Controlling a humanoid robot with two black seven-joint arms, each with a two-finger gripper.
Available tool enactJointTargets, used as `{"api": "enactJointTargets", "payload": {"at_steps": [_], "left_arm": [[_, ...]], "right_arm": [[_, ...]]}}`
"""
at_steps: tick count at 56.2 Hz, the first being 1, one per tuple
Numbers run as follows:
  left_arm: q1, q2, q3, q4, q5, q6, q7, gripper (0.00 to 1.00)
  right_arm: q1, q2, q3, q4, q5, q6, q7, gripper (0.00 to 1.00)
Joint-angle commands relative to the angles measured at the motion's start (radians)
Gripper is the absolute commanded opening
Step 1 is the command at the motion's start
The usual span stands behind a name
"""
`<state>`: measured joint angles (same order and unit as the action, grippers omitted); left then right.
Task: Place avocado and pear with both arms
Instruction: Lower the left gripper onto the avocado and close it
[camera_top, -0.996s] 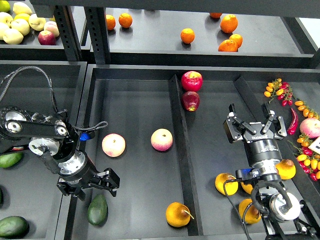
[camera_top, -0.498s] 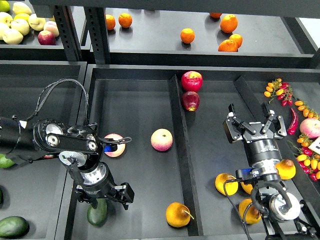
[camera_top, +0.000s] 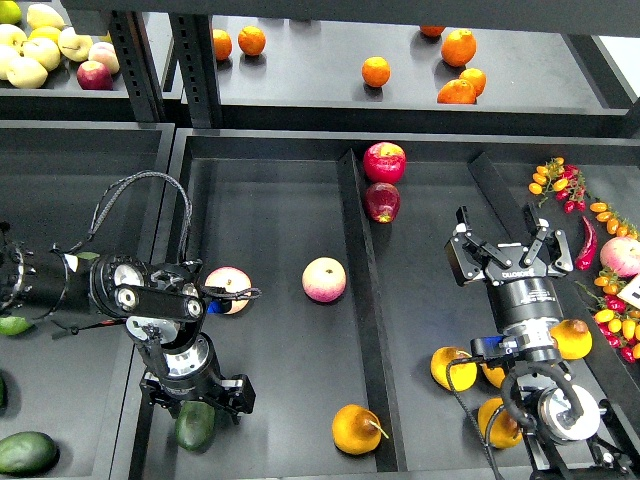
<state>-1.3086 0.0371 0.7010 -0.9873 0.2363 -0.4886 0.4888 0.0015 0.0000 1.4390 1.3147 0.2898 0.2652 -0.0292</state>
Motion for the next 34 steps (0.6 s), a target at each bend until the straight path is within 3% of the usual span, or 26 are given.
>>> {"api": "enactJointTargets", "payload": {"at_steps": [1, 34], "left_arm": [[0.012, -0.028, 0.006, 0.029, 0.001, 0.000, 0.000, 0.99], [0.054, -0.037, 0.080, 0.096, 0.001, 0.000, 0.000, 0.99]], "right_arm": [[0.000, 0.000, 0.000, 0.000, 0.000, 0.000, 0.000, 1.00], [0.000, 0.000, -0.002, 0.000, 0.000, 0.002, -0.001, 1.00]]}}
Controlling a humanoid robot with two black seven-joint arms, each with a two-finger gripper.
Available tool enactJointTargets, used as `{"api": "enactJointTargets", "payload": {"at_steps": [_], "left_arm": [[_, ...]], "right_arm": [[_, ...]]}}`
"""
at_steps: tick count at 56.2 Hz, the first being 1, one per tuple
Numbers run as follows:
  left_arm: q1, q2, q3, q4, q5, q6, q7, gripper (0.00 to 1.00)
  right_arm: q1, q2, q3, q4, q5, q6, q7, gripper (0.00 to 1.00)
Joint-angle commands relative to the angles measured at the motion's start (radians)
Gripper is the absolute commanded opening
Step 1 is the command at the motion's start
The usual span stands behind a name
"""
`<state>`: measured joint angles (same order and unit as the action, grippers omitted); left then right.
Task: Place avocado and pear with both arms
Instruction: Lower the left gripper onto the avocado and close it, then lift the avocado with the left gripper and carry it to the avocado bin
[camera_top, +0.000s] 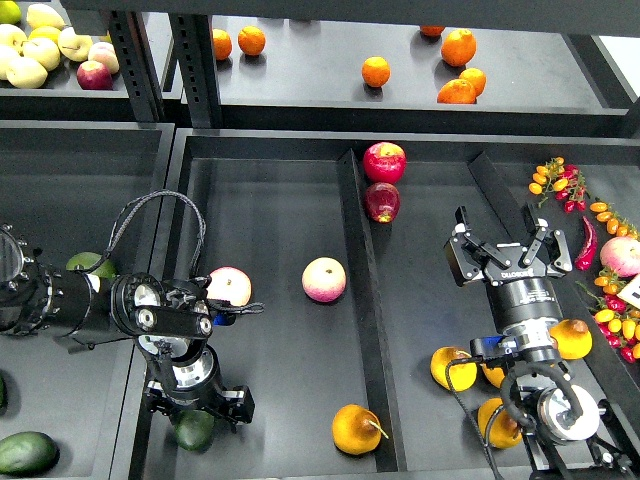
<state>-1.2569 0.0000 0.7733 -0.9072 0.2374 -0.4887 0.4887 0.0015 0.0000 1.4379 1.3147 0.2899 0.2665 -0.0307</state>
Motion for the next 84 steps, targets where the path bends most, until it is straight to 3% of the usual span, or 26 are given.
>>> {"api": "enactJointTargets", "payload": {"at_steps": [1, 28, 46, 57, 84], "left_arm": [[0.002, 0.000, 0.008, 0.017, 0.000, 0.000, 0.000, 0.99], [0.042, 0.000, 0.015, 0.067, -0.003, 0.000, 0.000, 0.92], [0.053, 0.000, 0.004, 0.088, -0.015, 0.000, 0.000, 0.70], [0.051, 0.000, 0.003, 0.088, -0.062, 0.000, 0.000, 0.46], [-0.055, 0.000, -0.077, 0.088, -0.092, 0.000, 0.000, 0.36]], "right_arm": [[0.000, 0.000, -0.001, 0.000, 0.000, 0.000, 0.000, 1.00], [0.000, 0.000, -0.001, 0.000, 0.002, 0.002, 0.000, 1.00], [0.000, 0.000, -0.001, 0.000, 0.000, 0.002, -0.002, 1.00], [0.000, 0.000, 0.001, 0.000, 0.000, 0.000, -0.002, 1.00], [0.000, 0.000, 0.001, -0.002, 0.000, 0.002, -0.002, 1.00]]}}
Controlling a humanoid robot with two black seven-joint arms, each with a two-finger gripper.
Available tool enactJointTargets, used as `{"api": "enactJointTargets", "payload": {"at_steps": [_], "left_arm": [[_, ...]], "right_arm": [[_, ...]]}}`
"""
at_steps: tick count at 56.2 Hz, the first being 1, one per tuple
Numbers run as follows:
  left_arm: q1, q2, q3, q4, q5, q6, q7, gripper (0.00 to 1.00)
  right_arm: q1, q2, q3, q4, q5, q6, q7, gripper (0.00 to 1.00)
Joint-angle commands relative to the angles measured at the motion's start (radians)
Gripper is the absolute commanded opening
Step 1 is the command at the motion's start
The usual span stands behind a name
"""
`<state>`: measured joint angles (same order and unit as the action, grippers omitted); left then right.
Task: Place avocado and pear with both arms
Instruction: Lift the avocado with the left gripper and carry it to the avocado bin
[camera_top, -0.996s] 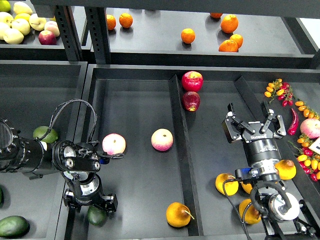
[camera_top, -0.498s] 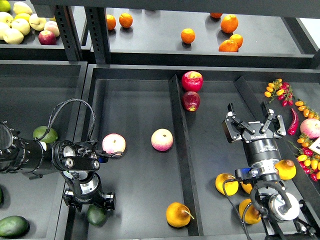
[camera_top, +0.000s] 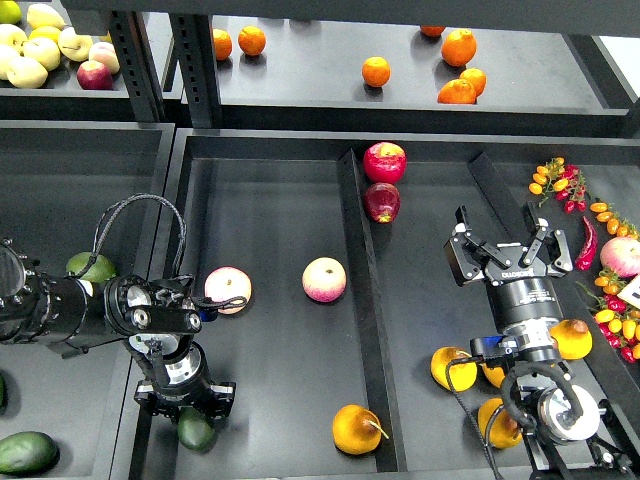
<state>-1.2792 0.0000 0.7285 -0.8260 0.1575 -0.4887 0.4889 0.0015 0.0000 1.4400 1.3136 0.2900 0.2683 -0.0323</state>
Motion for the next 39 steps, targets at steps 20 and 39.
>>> {"api": "enactJointTargets", "payload": {"at_steps": [20, 39], "left_arm": [[-0.144, 0.034, -0.066, 0.008, -0.075, 0.000, 0.000, 0.36], [-0.150, 0.247, -0.057, 0.036, -0.067, 0.000, 0.000, 0.37]], "right_arm": [[0.000, 0.000, -0.001, 0.001, 0.000, 0.002, 0.000, 1.00], [0.000, 0.000, 0.000, 0.001, 0.000, 0.011, 0.000, 1.00]]}}
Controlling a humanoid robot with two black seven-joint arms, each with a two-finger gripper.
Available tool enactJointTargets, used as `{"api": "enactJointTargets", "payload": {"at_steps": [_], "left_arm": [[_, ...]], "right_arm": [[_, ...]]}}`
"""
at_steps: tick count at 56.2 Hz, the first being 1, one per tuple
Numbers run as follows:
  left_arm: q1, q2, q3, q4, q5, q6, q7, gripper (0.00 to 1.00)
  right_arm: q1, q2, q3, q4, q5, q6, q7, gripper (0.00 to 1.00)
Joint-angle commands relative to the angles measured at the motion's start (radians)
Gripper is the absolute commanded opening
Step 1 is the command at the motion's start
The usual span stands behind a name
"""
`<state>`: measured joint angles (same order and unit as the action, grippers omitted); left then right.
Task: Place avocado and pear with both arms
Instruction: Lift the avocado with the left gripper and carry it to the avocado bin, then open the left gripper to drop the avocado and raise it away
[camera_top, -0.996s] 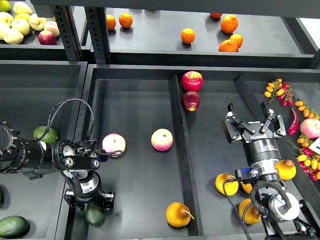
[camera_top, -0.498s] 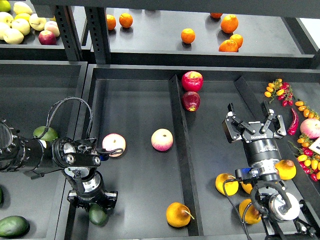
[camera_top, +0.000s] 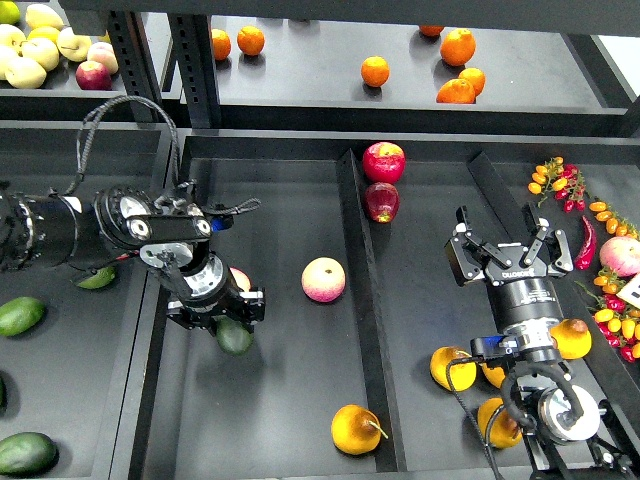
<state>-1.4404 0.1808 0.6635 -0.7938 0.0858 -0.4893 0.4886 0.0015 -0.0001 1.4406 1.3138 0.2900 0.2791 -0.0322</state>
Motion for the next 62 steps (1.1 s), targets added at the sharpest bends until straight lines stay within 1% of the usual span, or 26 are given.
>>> {"api": "enactJointTargets", "payload": {"at_steps": [1, 18, 24, 33, 53, 62], "left_arm": [[0.012, 0.078, 0.010, 0.004, 0.006, 0.001, 0.000, 0.37], [0.086, 0.184, 0.016, 0.004, 0.025, 0.001, 0.000, 0.37], [0.106, 0.204, 0.016, 0.007, 0.057, 0.001, 0.000, 0.37], [0.153, 0.235, 0.007, 0.074, 0.089, 0.001, 0.000, 0.37], [0.250, 0.221, -0.004, 0.117, 0.138, 0.001, 0.000, 0.39], [0.267, 0.197, -0.005, 0.148, 0.138, 0.001, 0.000, 0.41]], "right_arm": [[0.000, 0.000, 0.000, 0.001, 0.000, 0.000, 0.000, 1.00], [0.000, 0.000, -0.002, 0.001, 0.001, 0.008, 0.000, 1.00], [0.000, 0.000, -0.002, 0.001, 0.001, 0.008, 0.000, 1.00], [0.000, 0.000, -0.002, 0.001, 0.001, 0.009, 0.000, 1.00], [0.000, 0.000, 0.000, 0.001, 0.001, 0.009, 0.000, 1.00], [0.000, 0.000, -0.002, 0.001, 0.000, 0.009, 0.000, 1.00]]}}
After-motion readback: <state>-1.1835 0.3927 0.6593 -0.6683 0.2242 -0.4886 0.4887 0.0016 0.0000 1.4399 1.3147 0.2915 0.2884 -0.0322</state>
